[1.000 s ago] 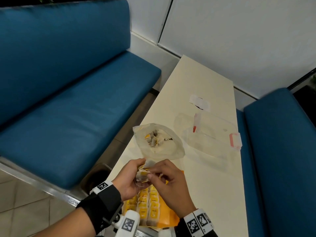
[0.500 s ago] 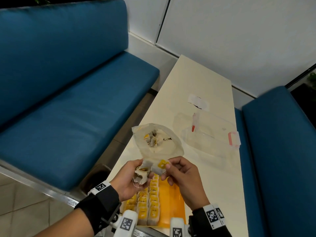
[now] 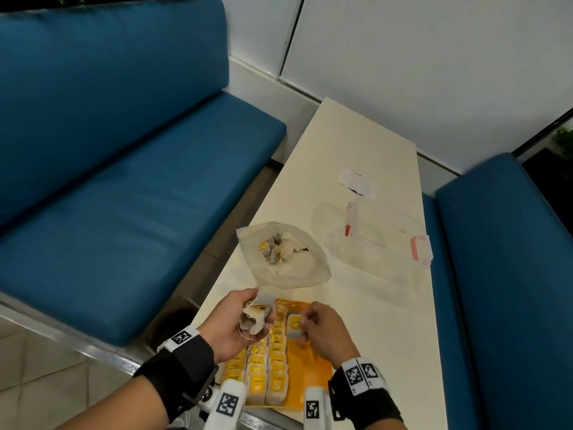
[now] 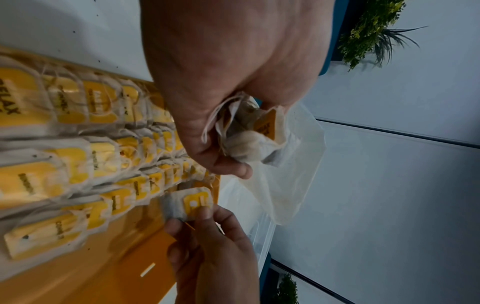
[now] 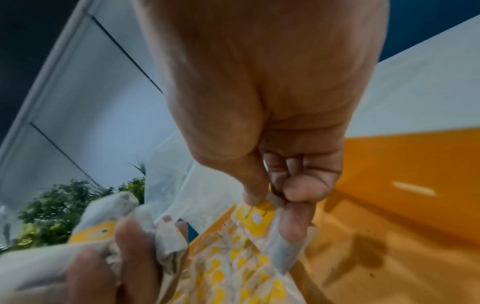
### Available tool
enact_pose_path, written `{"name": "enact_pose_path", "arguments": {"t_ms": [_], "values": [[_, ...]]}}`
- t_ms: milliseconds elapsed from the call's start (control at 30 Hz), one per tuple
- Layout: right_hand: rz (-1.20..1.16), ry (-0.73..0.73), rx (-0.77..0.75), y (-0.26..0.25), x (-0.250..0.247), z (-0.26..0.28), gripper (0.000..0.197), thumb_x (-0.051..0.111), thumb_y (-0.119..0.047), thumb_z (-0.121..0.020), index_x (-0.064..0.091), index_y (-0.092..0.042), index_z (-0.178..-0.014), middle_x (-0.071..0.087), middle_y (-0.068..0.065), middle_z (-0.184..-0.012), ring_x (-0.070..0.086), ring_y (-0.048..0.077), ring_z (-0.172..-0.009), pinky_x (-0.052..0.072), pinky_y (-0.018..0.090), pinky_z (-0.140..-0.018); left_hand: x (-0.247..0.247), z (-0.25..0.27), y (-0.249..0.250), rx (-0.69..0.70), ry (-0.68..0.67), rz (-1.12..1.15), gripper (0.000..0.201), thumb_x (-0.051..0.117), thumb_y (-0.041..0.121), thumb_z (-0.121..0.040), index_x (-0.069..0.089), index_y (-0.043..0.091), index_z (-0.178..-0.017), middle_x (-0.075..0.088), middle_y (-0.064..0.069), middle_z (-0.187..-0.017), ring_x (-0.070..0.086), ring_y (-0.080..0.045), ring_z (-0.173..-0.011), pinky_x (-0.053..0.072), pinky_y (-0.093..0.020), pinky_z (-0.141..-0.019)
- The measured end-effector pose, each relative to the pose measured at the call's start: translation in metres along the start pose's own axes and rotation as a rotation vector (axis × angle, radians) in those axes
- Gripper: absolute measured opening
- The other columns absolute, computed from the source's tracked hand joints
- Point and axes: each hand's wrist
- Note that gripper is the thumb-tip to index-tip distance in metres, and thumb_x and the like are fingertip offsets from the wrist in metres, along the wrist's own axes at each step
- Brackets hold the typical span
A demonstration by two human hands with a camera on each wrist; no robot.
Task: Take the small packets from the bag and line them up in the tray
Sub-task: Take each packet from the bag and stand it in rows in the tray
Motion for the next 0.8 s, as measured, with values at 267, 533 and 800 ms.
{"name": "enact_pose_path", "arguments": {"t_ms": [267, 533, 800], "values": [[0.12, 0.103, 0.123, -0.001, 0.017, -0.019, 0.017, 0.052, -0.006, -0.087, 0.062, -0.02, -0.087, 0.068, 0.003, -0.095, 0.063, 0.017, -0.085, 0.052, 0.027, -0.074, -0.003, -0.002, 0.0, -0.008, 0.004, -0.002, 0.04, 0.05, 0.034, -0.104, 0.062, -0.001, -0.115, 0.066, -0.017, -0.084, 0.064, -0.022, -0.065, 0.056, -0.029, -0.051], [0.115, 0.256, 0.138, 0.0, 0.032, -0.018, 0.024, 0.052, -0.005, -0.088, 0.073, -0.012, -0.095, 0.072, 0.009, -0.106, 0.064, 0.027, -0.102, 0.047, 0.024, -0.08, -0.004, -0.004, 0.0, -0.008, 0.0, -0.004, 0.038, 0.051, 0.034, -0.103, 0.064, 0.0, -0.115, 0.067, -0.017, -0.09, 0.066, -0.021, -0.071, 0.056, -0.029, -0.052], [0.065, 0.344, 0.187, -0.006, 0.032, -0.014, 0.018, 0.048, -0.001, -0.09, 0.063, -0.01, -0.095, 0.061, 0.005, -0.096, 0.051, 0.019, -0.082, 0.038, 0.023, -0.07, -0.008, -0.009, -0.003, 0.001, 0.019, -0.023, 0.048, 0.054, 0.035, -0.102, 0.058, -0.002, -0.132, 0.066, -0.017, -0.095, 0.067, -0.023, -0.075, 0.055, -0.031, -0.056]]}}
Point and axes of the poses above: each hand's wrist, its own z-axis away from the middle knuckle, its own x-axis out of the palm, y = z × x
